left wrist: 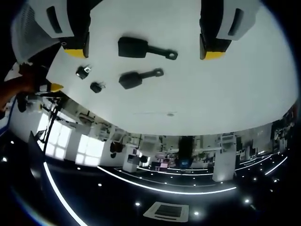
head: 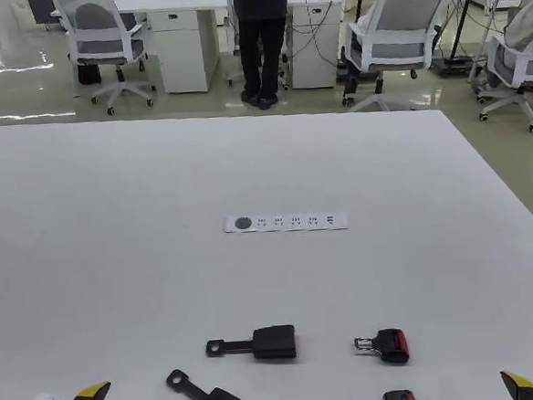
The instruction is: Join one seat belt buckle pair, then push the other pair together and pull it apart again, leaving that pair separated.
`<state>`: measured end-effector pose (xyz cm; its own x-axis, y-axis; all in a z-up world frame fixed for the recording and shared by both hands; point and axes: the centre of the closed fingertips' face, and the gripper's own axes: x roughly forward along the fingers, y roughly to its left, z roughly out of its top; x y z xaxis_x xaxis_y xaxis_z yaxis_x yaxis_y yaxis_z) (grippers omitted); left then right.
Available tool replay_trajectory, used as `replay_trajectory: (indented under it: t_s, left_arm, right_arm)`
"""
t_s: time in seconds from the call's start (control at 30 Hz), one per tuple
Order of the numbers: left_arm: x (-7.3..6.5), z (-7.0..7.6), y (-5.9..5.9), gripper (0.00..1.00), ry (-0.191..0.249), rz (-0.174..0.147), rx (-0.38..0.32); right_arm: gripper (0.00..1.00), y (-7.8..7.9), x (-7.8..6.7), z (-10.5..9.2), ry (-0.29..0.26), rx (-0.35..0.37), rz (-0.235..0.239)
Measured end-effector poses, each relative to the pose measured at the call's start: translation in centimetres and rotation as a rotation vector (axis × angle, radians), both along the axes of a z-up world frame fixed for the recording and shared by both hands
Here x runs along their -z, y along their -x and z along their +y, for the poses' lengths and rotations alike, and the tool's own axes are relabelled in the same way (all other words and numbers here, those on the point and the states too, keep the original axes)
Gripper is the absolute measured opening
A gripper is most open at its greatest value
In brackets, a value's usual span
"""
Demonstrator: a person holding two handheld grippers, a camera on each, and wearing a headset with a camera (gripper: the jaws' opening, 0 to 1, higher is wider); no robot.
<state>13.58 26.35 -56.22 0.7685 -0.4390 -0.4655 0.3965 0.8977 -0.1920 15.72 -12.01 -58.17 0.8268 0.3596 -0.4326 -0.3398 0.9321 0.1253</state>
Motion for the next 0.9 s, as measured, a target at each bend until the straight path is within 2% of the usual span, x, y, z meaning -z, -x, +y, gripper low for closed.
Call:
replay_trajectory:
  t_s: [0.2,0.57,0.9]
  left_arm:
    - [-0.24,0.24,-0.08,1.0,0.016,0.001,-0.011]
    - [-0.9,-0.24,-0.02,1.0,0.039,-0.012,0.0]
    - [-1.0,0.1,-0.23,0.99,0.067,-0.017,0.002]
  right_arm:
    - [0.99,-0.06,-0.3,0.08,-0.015,0.003,-0.012]
    - [0.99,-0.14,-0.39,0.33,-0.007,-0.01,-0.022]
    - [0.99,-0.15,-0.45,0.69,0.01,-0.035,-0.037]
